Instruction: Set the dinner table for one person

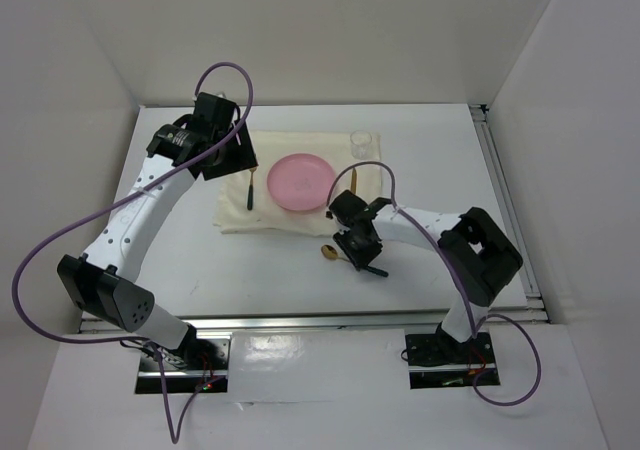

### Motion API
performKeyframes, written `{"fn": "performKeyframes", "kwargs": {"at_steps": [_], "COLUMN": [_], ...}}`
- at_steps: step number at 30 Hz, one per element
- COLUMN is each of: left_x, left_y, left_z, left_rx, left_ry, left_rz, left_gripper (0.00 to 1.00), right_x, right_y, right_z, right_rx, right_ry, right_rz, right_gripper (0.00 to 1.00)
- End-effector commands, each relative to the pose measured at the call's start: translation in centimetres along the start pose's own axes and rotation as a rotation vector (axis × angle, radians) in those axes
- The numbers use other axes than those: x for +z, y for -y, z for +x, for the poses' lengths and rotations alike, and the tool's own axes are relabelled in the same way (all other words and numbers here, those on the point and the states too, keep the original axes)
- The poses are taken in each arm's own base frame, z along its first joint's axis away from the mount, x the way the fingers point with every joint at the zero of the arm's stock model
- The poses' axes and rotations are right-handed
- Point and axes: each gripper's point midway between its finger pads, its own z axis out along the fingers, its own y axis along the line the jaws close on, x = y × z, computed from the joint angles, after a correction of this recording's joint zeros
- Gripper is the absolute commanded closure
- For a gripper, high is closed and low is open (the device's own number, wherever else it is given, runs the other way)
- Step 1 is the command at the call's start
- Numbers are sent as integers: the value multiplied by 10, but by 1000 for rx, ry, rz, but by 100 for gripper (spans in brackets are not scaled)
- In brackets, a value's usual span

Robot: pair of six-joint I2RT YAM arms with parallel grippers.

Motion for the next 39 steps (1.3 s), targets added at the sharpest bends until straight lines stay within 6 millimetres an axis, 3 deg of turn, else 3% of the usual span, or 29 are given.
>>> {"fn": "performKeyframes", "kwargs": {"at_steps": [1,2,7,9,12,13,14,16,20,21,26,28,29,33,37,39], "left_x": [-13,-13,-10,-6,-10,-10,-10,-7,-1,-1,-2,-6,-4,-4,-2,-2], "left_y": [3,3,2,4,6,6,5,5,2,3,-1,-3,-4,-6,-7,-7], "left_z": [-12,-12,-12,-9,-15,-15,-16,-15,-9,-9,-9,-11,-9,-9,-7,-7], "left_rx": [-2,-2,-10,-7,-12,-12,-12,-10,-4,-13,-20,-22,-20,-20,-18,-9], "left_ry": [51,51,49,33,50,50,54,47,23,23,25,39,32,37,29,29], "left_rz": [27,27,15,19,30,30,22,17,2,2,-4,-6,-11,-19,-24,-24], "left_gripper": [22,22,22,22,22,22,22,22,22,22,22,22,22,22,22,22], "right_x": [7,7,-13,-25,-50,-56,-72,-84,-110,-109,-89,-82,-74,-47,-23,-12], "right_y": [-13,-21,-52,-65,-68,-64,-53,-37,19,40,86,105,110,131,133,134], "right_z": [2,4,-1,1,-9,-9,-24,-40,-99,-109,-157,-167,-176,-183,-182,-183], "right_rx": [-68,-92,-188,-239,-203,-180,-116,-34,276,387,569,617,625,689,694,695], "right_ry": [-26,-28,26,27,87,100,160,214,390,412,450,455,456,418,379,360], "right_rz": [-55,-79,-139,-143,-122,-101,-78,-48,102,115,76,92,88,98,91,93], "right_gripper": [62,77,100,100,100,100,100,100,100,100,100,100,100,100,100,90]}}
